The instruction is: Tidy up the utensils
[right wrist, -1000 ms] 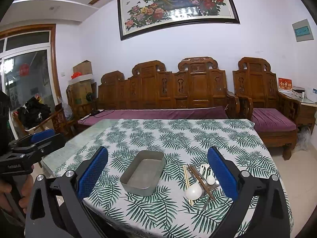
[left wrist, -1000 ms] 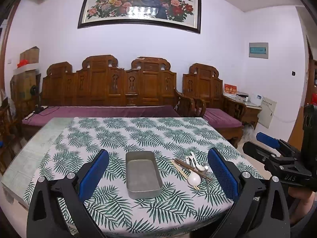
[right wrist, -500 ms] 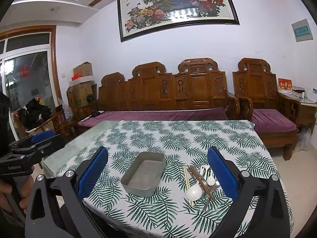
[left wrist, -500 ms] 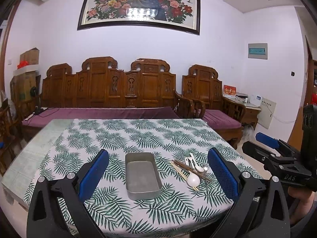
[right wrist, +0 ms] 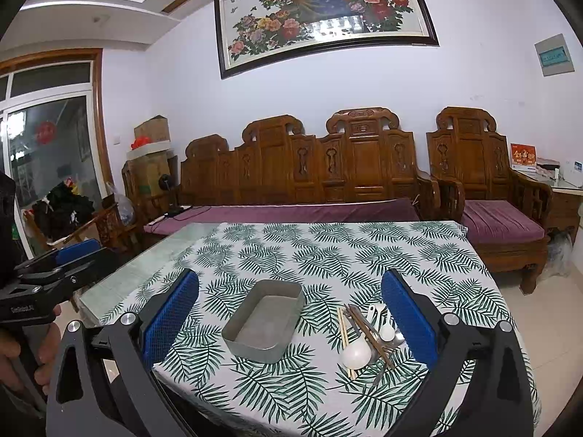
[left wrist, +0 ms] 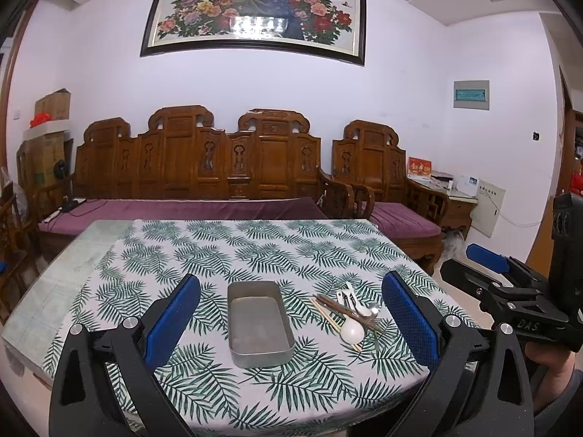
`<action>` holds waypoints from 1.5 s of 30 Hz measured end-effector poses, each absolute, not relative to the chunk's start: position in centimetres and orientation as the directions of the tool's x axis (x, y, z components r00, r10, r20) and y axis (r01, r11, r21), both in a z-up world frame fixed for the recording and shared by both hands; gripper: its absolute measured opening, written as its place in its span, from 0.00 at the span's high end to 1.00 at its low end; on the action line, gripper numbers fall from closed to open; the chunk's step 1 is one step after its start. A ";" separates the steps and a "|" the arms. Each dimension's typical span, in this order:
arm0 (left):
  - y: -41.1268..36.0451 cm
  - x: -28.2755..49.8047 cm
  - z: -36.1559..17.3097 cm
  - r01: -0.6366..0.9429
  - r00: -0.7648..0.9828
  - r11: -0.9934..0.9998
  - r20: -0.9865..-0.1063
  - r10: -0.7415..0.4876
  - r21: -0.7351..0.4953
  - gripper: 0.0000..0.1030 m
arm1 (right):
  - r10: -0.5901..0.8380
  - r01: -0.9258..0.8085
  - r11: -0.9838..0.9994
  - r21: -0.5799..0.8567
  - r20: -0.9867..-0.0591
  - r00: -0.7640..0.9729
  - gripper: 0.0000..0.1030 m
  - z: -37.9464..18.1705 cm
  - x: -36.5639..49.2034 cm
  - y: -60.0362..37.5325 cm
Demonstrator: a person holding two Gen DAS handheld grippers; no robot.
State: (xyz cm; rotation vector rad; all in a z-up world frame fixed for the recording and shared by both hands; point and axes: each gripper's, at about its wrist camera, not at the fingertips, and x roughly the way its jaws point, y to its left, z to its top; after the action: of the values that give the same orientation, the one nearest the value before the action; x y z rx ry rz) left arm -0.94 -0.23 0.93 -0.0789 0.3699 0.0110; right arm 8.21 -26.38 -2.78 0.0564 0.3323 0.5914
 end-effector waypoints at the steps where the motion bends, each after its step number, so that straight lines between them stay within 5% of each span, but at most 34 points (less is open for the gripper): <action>1: -0.2 -0.9 0.9 -0.025 0.932 0.997 -0.361 -0.004 -0.075 0.06 | 0.556 -0.538 0.830 0.147 -0.291 0.779 0.03 -2.7 8.2 -26.4; 31: -0.6 0.2 0.0 -0.008 0.914 0.997 -0.404 -0.026 -0.082 0.06 | 0.540 -0.520 0.841 0.153 -0.311 0.782 0.03 -3.1 9.1 -27.1; 45: -0.4 4.9 -3.7 0.004 0.860 0.996 -0.507 -0.050 -0.091 0.06 | 0.478 -0.475 0.872 0.117 -0.408 0.778 0.26 -7.3 13.3 -28.1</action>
State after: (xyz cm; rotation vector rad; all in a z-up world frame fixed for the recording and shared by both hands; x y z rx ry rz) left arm 4.89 -0.35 -3.72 -0.0881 0.5341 -0.0284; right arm 13.28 -28.07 -7.26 0.0075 0.4434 0.5150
